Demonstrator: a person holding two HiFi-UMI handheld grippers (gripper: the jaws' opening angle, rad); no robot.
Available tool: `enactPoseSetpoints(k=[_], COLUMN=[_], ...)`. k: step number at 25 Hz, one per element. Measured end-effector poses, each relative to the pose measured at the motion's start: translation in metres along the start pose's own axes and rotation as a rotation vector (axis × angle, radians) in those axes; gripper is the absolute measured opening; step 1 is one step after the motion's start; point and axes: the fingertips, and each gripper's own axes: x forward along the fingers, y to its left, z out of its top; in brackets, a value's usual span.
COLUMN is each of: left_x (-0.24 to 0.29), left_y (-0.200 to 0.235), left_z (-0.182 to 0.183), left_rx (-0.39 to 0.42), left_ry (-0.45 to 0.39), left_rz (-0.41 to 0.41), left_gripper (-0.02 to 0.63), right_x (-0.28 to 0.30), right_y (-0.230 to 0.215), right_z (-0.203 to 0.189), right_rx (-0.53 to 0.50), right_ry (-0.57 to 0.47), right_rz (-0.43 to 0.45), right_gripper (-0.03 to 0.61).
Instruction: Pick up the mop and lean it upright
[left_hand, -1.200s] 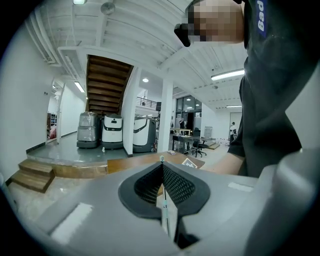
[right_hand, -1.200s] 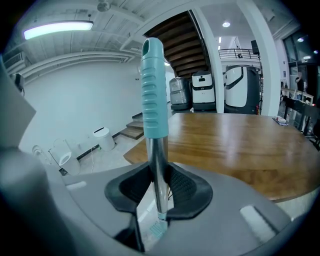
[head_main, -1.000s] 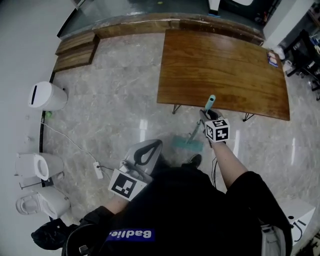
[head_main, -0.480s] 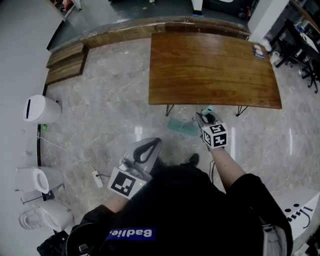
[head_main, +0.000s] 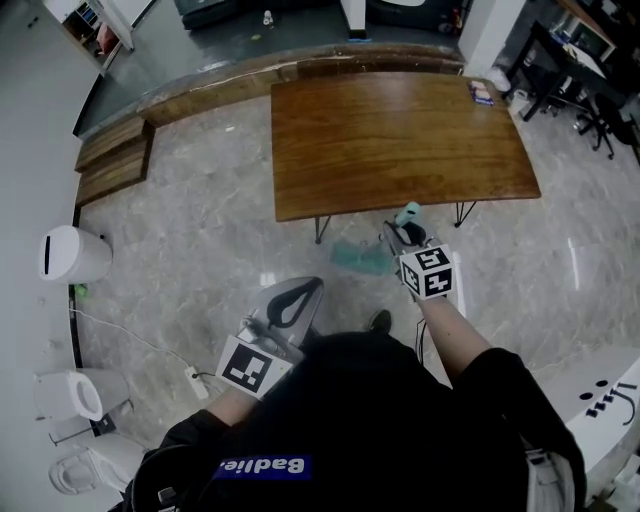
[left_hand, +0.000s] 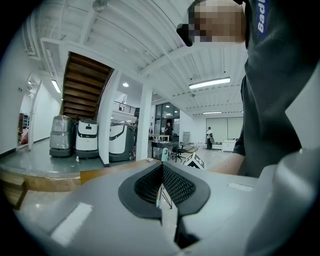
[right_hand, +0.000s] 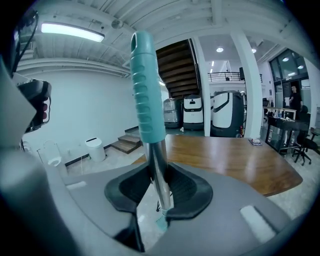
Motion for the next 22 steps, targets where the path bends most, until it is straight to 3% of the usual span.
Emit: enactPoseSetpoints(k=[9,22], left_x=[0.039,0.131], left_y=[-0.031,-0.110], left_z=[0.008,0.011], left_rx=[0.022,0.052], left_ry=[0.000,0.021], left_rz=[-0.136,-0.346], left_gripper=[0.018,0.018], right_x=[-0.058,-0.155], right_y=[-0.032,-0.100], right_z=[-0.002,-0.024], right_rx=[0.054,0.132], right_ry=[-0.039,-0.104], right_rz=[-0.081,-0.203], right_gripper=[0.109,0.109])
